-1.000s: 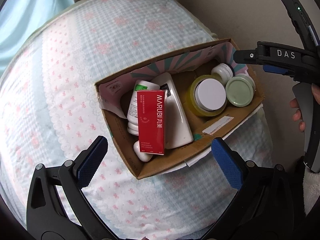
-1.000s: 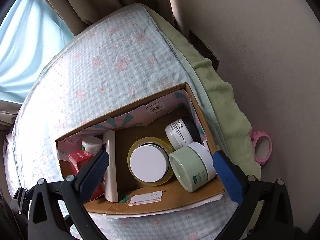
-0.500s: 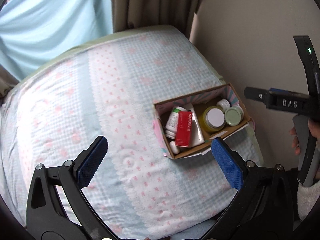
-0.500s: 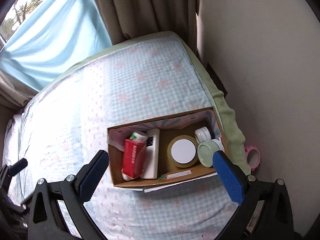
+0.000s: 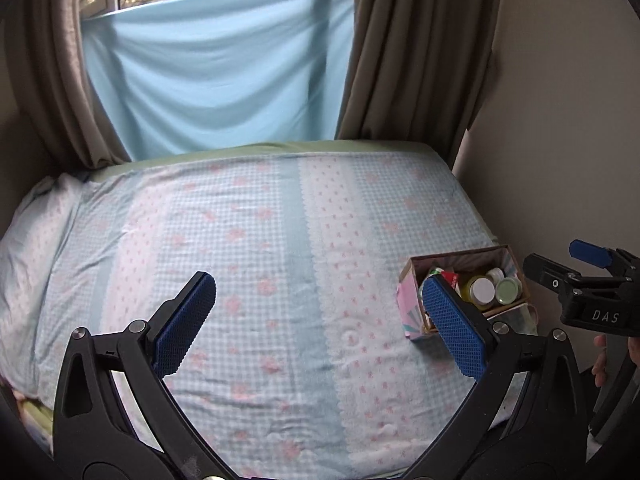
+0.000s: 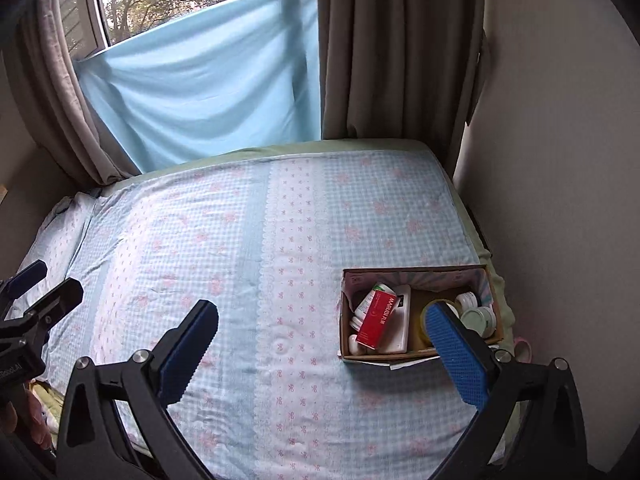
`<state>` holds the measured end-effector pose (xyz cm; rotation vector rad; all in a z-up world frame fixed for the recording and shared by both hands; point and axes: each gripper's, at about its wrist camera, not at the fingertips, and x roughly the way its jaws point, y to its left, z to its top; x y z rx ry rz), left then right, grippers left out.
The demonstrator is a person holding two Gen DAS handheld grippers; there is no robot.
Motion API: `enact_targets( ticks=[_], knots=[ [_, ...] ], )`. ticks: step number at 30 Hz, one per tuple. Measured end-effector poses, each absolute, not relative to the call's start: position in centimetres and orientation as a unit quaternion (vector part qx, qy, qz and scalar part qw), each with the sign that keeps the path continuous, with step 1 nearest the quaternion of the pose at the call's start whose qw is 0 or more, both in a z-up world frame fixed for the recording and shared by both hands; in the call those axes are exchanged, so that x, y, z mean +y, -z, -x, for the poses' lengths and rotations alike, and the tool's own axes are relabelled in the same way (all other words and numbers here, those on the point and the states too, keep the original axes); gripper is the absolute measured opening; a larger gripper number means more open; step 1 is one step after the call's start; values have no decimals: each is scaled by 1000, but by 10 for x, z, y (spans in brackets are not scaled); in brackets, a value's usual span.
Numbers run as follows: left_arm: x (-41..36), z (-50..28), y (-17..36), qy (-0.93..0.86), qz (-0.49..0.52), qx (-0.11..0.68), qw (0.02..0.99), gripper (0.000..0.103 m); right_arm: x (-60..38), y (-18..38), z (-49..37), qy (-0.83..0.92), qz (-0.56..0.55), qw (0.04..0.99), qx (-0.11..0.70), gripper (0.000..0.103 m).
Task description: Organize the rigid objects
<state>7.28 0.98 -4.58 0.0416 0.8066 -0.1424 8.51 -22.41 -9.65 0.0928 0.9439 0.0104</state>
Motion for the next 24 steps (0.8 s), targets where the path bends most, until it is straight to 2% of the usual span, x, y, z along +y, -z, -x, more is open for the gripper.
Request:
enact_targets(
  ticks=[11, 24],
  knots=[
    [31, -50, 43, 49, -41, 358, 932, 103, -207, 100, -73, 0, -37, 895, 445, 103],
    [26, -57, 43, 55, -42, 355, 932, 103, -208, 97, -80, 7, -36, 898, 439, 103]
  ],
)
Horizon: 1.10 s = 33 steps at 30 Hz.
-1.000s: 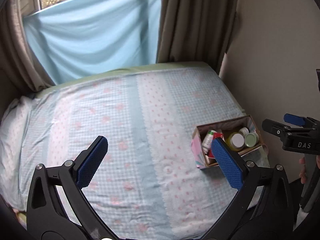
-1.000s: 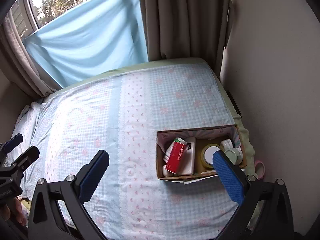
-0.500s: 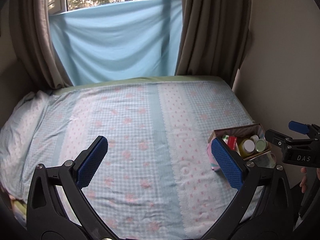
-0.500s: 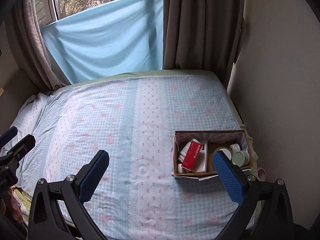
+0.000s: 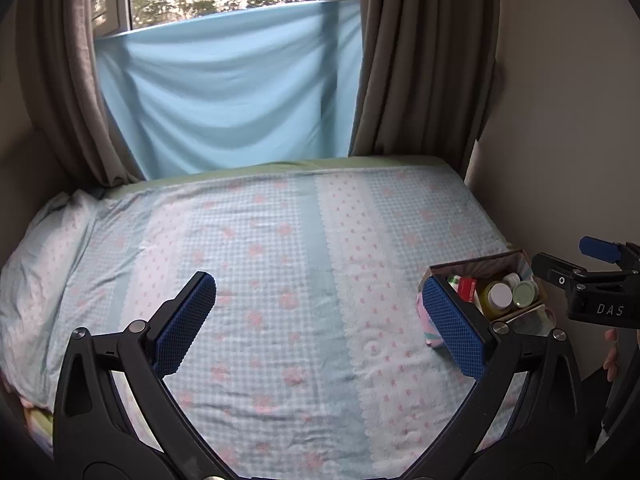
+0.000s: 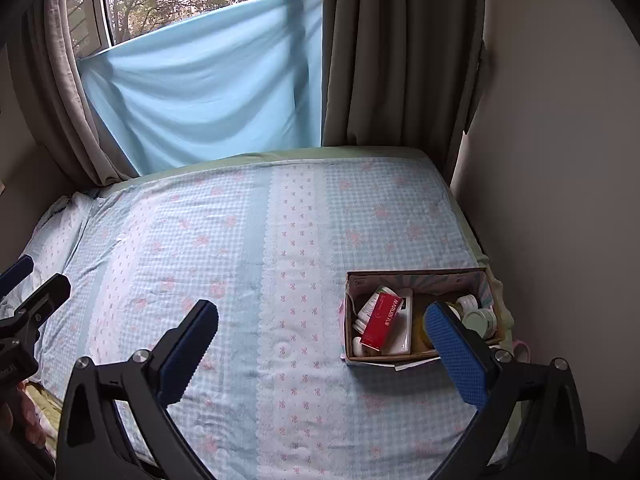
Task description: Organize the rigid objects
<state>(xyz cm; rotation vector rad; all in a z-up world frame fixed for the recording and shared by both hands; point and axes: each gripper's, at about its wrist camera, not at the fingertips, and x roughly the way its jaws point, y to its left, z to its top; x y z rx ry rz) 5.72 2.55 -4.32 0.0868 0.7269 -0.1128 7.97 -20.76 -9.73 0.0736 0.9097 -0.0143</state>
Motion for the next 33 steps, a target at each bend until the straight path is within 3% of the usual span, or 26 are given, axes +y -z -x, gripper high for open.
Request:
enact_targets(
  ticks=[33],
  knots=[
    [17, -59, 40, 46, -42, 336, 940, 103, -219, 88, -94, 3, -35, 904, 426, 103]
  ],
)
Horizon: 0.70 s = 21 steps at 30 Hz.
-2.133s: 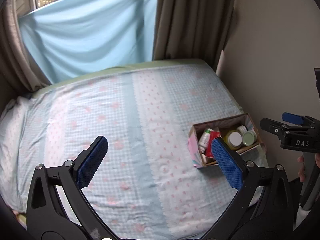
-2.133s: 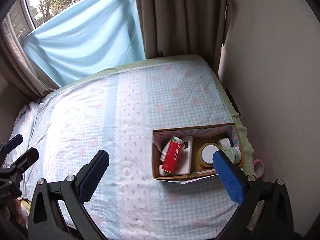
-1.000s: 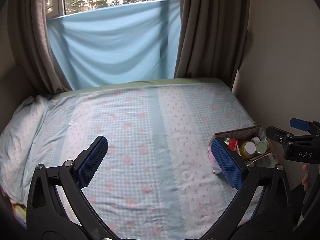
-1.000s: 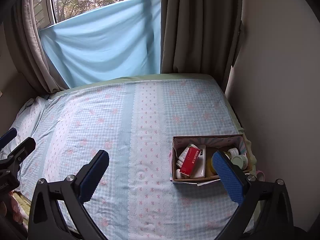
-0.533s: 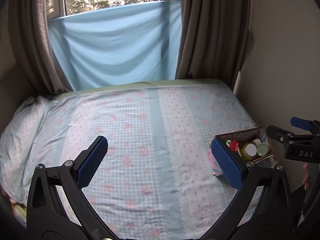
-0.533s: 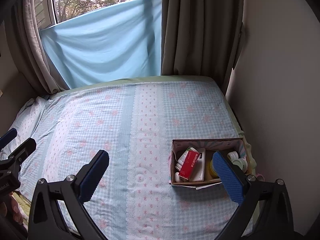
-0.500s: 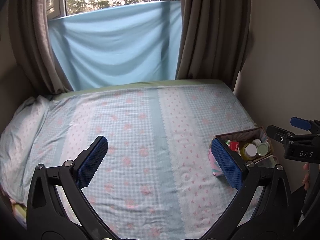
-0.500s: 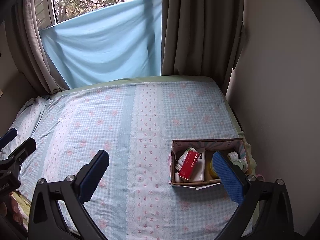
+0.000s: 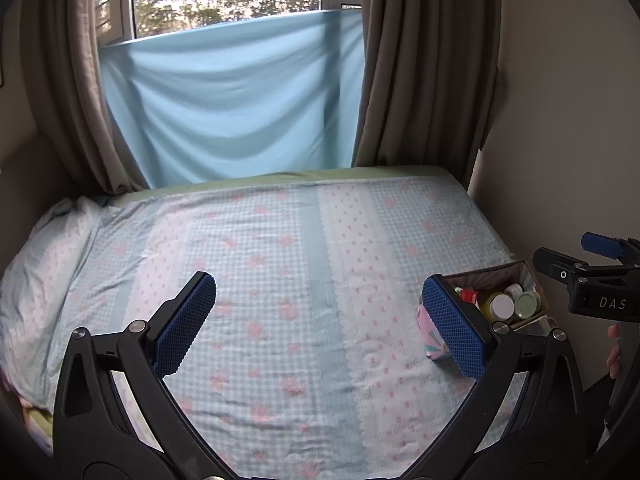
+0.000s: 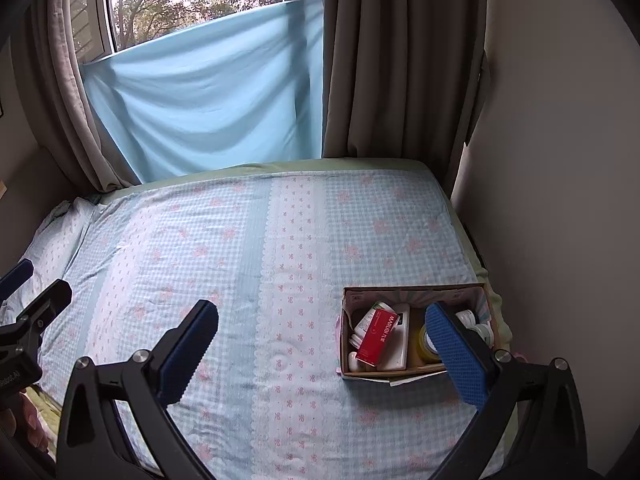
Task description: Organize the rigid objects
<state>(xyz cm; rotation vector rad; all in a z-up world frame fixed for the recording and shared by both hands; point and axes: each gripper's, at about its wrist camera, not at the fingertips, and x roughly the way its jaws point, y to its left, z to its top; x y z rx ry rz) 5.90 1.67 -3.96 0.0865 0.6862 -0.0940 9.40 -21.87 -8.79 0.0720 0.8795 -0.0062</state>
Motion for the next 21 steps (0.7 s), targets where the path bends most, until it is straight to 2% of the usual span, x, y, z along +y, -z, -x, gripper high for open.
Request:
enact_targets(
  ticks=[21],
  knots=[
    [13, -59, 38, 43, -43, 324, 944, 103, -216, 81, -89, -5, -23, 913, 407, 103]
  ],
)
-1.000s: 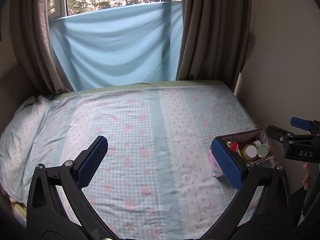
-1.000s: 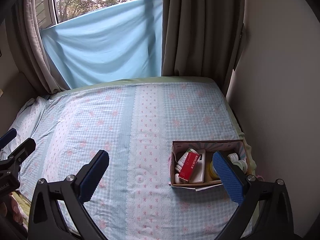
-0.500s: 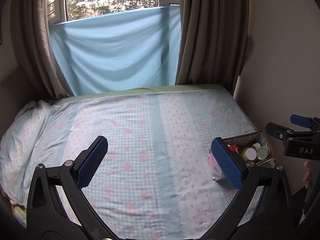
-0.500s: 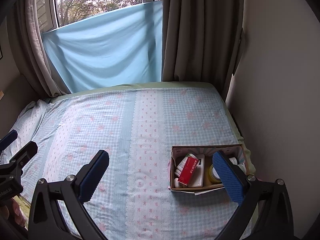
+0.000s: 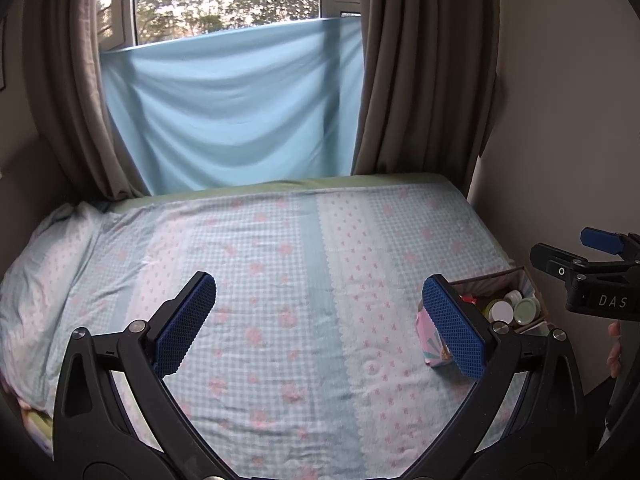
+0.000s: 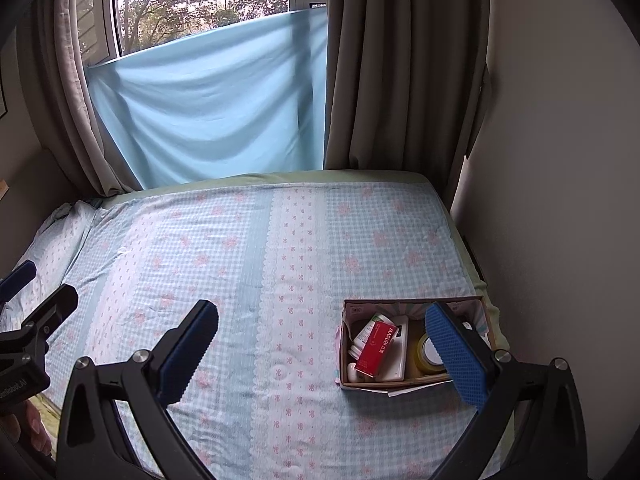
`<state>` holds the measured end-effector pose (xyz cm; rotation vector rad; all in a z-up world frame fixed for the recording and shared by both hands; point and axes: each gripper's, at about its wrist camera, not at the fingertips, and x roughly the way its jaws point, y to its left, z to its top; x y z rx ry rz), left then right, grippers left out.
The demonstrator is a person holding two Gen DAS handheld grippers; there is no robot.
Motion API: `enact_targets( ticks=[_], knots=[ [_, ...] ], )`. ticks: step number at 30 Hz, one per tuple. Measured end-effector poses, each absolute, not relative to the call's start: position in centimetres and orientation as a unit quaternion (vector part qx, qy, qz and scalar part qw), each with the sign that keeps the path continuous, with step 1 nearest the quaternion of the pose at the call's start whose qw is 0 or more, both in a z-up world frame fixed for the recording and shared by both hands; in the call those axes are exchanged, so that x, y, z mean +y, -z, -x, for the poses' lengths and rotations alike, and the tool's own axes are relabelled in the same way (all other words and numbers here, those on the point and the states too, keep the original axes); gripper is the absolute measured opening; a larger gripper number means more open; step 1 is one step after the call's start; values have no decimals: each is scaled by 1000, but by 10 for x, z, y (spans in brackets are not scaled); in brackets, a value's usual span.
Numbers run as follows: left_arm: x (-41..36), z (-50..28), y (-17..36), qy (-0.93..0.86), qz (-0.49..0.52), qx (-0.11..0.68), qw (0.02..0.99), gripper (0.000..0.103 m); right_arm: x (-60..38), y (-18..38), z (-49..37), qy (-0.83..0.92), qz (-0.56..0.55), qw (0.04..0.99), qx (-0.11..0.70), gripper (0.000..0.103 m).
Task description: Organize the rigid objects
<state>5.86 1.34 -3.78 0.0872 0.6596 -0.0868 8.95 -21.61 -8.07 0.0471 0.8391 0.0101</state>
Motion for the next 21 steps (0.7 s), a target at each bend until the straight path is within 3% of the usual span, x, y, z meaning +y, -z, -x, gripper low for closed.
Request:
enact_targets(
  ticks=[21],
  knots=[
    [18, -58, 34, 8, -33, 294, 955, 103, -217, 70, -92, -5, -20, 924, 383, 103]
  ],
)
